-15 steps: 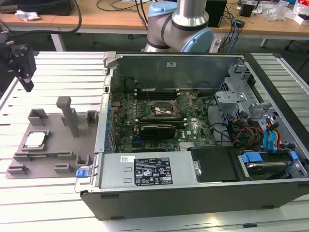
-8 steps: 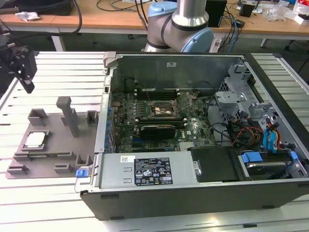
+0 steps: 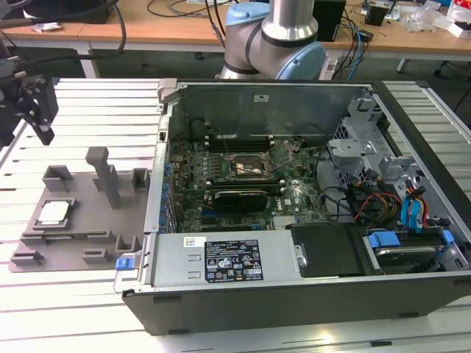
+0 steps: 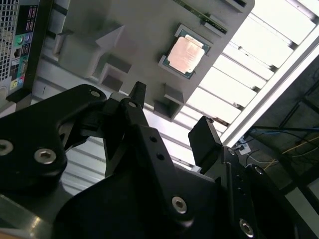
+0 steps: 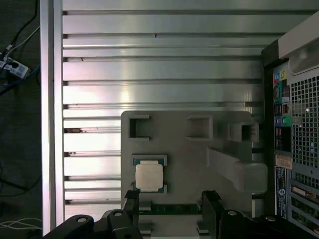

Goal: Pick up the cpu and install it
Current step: 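Pick up the cpu and move it towards the insertion slot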

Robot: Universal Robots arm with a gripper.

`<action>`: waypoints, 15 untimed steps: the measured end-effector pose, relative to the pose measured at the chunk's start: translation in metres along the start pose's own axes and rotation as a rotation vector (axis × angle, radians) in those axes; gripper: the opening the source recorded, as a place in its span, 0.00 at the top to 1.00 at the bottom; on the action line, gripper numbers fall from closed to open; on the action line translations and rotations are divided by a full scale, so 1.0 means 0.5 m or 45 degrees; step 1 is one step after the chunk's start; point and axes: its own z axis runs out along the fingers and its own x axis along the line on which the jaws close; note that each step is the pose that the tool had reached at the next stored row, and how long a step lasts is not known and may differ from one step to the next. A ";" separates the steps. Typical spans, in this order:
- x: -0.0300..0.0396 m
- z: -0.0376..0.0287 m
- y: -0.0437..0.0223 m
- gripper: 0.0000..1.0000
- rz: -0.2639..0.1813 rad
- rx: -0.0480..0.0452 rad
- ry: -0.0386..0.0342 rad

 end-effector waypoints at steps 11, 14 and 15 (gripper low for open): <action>0.000 0.016 0.000 0.38 0.000 0.000 0.0000; 0.000 0.022 0.000 0.38 0.000 0.000 -0.0001; 0.000 0.023 0.000 0.38 0.000 0.000 0.0000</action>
